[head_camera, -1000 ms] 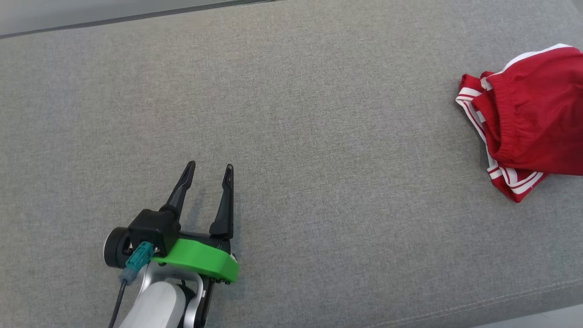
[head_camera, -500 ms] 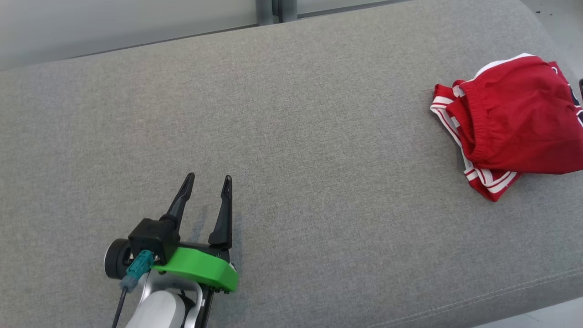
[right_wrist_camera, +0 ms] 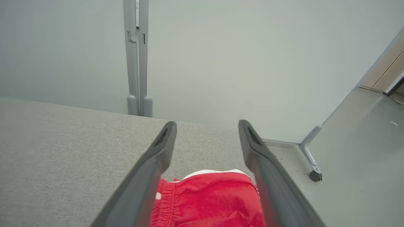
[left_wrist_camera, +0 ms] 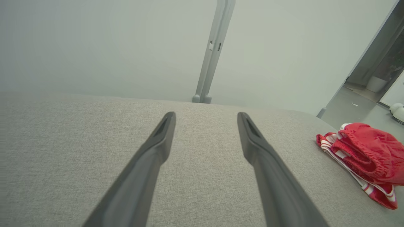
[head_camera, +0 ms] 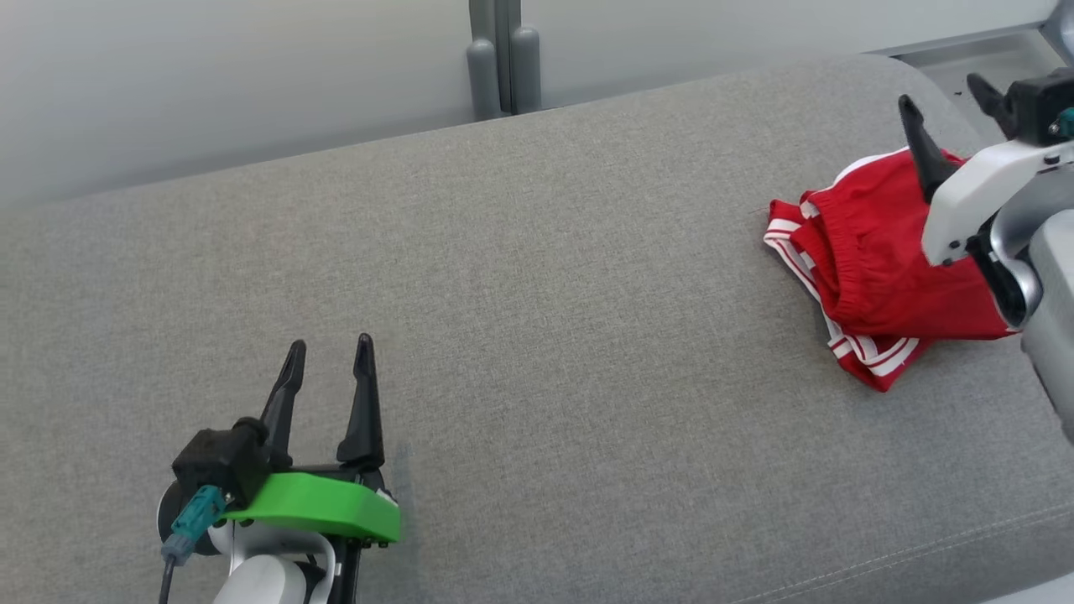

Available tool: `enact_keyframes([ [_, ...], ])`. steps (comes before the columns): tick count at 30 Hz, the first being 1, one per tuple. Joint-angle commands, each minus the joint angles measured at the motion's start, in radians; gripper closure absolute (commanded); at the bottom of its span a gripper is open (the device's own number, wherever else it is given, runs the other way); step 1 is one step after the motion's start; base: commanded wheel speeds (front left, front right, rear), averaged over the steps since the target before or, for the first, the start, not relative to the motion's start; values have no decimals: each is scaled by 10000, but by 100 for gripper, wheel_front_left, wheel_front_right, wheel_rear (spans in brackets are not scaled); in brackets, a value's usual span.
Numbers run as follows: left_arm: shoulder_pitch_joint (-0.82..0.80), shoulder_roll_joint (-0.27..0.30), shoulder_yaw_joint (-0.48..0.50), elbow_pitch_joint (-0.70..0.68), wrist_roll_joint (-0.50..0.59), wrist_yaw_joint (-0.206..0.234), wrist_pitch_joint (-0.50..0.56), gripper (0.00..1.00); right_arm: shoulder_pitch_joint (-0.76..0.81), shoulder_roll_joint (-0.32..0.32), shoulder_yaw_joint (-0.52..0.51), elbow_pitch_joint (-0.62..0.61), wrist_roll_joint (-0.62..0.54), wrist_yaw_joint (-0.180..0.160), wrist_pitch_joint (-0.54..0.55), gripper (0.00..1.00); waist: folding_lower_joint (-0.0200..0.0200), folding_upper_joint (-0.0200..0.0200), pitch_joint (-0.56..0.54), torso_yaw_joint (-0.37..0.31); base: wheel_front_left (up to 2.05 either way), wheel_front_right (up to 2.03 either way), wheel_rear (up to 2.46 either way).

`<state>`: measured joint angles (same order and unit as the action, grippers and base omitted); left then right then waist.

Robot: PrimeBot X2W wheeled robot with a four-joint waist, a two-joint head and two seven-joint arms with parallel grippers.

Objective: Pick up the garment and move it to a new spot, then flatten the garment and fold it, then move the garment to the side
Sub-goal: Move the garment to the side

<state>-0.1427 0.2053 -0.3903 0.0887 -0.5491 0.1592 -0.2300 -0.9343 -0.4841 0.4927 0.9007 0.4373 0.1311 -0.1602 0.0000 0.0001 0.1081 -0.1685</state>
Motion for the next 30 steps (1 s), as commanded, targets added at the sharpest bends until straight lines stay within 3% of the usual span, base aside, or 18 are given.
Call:
enact_keyframes([
  [1,257,94,204,-83,-111,34,-93,0,396,172,-39,-336,219,-7,-161,0,0,-1,-374,102,0,0,0],
  [13,1049,510,1197,-178,-421,252,-266,0,2532,1191,-968,-2298,-264,-7,-345,0,0,-1,-933,515,0,0,0],
  [19,1446,619,1306,-54,-336,381,-276,0,4416,2204,-2311,-3660,-1241,-7,-259,0,0,-1,-1147,832,0,0,0],
  [30,1874,465,1195,-94,-562,398,-235,0,7859,4052,-4158,-7375,-3151,-7,768,0,0,-1,-1227,1365,0,0,0],
])
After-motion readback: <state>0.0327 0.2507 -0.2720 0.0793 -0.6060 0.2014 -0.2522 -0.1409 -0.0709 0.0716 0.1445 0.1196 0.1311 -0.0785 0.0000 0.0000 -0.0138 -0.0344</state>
